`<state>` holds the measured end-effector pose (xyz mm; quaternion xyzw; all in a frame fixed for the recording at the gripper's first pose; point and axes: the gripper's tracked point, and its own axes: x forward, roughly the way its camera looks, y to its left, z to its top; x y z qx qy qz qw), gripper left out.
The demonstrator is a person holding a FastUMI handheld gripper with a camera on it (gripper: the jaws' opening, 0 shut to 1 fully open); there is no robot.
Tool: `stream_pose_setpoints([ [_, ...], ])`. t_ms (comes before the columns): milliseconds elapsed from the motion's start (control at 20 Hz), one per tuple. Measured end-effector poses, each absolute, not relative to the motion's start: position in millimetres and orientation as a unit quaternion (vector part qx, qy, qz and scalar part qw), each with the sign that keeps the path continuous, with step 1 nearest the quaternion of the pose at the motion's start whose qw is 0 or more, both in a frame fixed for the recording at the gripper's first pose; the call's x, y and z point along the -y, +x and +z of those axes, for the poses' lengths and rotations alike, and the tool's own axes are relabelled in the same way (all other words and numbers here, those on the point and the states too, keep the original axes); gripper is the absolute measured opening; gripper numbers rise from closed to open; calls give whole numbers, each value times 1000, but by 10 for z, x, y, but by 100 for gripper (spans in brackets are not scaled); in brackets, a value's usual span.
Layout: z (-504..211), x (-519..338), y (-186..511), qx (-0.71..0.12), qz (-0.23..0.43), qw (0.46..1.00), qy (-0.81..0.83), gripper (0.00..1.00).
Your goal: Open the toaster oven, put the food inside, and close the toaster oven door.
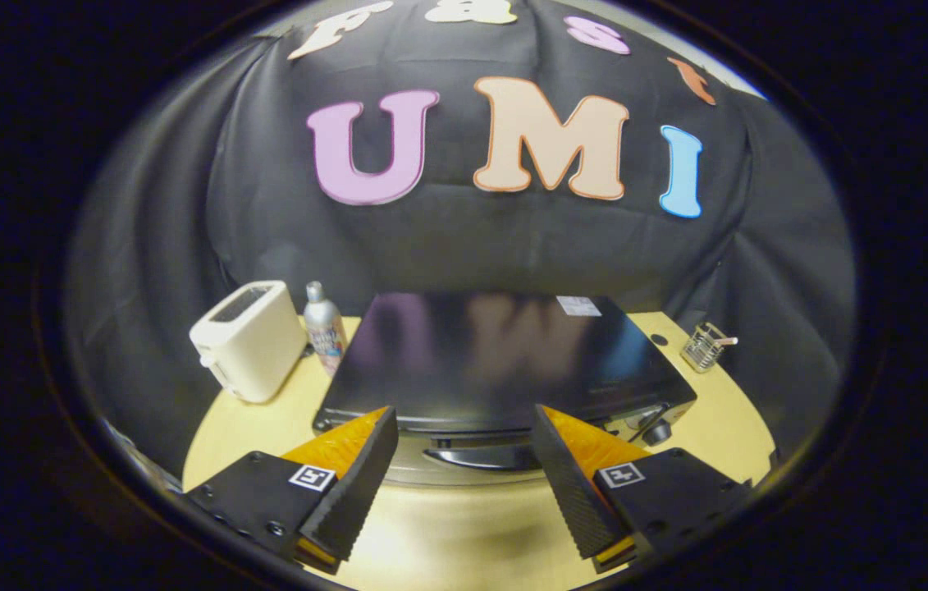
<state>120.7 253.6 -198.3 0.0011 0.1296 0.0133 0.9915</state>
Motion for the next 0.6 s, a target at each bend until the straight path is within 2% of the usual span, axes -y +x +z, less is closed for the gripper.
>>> stream_pose_setpoints([
  [350,-1263,-2263,992,-73,15,997,11,100],
  [600,-1041,-2206,877,-66,15,998,12,100],
])
